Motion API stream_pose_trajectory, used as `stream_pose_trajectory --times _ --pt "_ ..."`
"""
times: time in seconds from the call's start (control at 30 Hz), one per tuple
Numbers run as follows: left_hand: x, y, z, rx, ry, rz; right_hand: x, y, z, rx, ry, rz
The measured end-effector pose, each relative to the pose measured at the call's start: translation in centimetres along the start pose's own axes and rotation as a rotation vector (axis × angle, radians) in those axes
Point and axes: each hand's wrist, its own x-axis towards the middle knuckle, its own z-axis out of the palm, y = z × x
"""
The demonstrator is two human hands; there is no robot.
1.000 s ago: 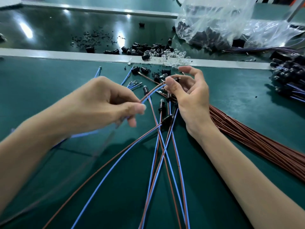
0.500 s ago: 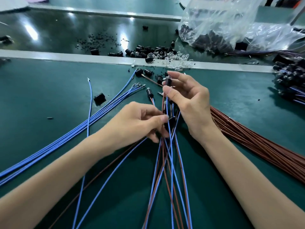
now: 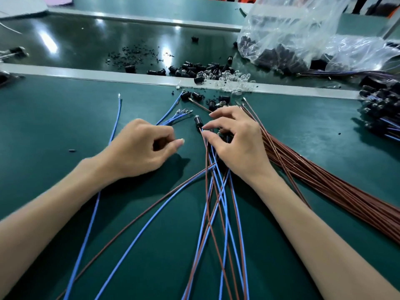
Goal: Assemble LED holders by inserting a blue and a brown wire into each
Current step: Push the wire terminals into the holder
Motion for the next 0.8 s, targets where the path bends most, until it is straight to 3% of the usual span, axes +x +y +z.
stream_pose_trajectory --times 0.07,0.13,0.3,0.53,0.67,0.8 --pt "0.1 -0.7 -1.0 0.083 -0.074 0.059 0.1 0.0 0.1 0.004 0.013 -0.003" --pt "0.8 -1.4 -1.2 0.117 -0.045 0.035 0.1 -0.1 0.1 0.001 0.007 -0.006" --pt "6.9 -2.1 1.7 0.189 0.198 -0.142 0.1 -0.2 0.2 -0.006 -0.012 -0.030" --pt "11.4 -3.9 3.9 0.229 0.137 -0.382 0.0 -0.2 0.2 -0.012 -0.029 -0.054" --pt "10.5 -2.6 3.2 0.172 0.263 -0.355 0.1 -0.1 0.3 -0.011 -0.027 -0.059" --pt "7.5 0.9 2.5 0.037 0.285 -0.164 0.2 -0.1 0.3 -0.020 -0.018 -0.070"
